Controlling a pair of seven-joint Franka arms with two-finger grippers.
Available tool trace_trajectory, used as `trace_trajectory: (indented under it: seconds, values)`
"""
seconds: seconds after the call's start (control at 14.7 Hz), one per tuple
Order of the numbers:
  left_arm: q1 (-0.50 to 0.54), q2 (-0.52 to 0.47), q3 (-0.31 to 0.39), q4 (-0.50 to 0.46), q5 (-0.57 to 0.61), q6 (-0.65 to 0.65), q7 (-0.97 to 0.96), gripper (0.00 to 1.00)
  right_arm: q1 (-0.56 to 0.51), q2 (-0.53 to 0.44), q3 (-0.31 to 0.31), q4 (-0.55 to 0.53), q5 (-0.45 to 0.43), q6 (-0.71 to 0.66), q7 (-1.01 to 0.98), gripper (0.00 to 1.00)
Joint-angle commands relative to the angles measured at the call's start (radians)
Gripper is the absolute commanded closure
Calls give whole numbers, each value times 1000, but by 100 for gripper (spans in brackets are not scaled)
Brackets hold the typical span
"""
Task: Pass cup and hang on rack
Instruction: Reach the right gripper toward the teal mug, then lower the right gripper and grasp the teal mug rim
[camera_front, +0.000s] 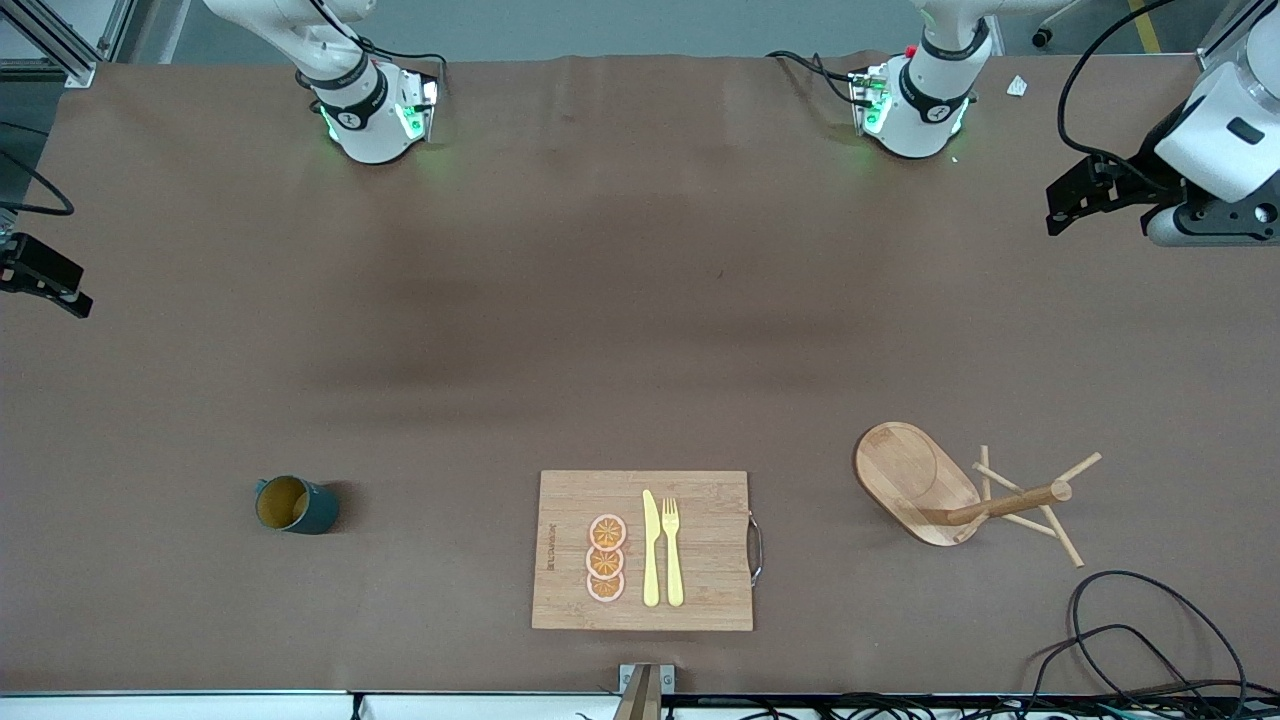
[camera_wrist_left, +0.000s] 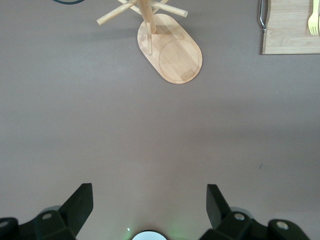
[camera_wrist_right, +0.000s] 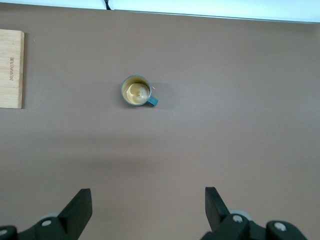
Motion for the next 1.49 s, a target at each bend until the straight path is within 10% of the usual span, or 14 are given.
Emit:
trace_trajectory:
  seconds: [0.0, 1.22, 1.43]
  values:
    - [4, 8, -4, 23, 16, -3, 4, 0, -12, 2, 14, -10, 3, 6, -3, 0]
    - [38, 8, 10, 23, 18, -3, 7, 0, 114, 651, 17, -4, 40, 629, 287, 1]
    - [39, 6, 10, 23, 18, -6, 6, 0, 103, 680, 16, -6, 26, 644, 212, 56]
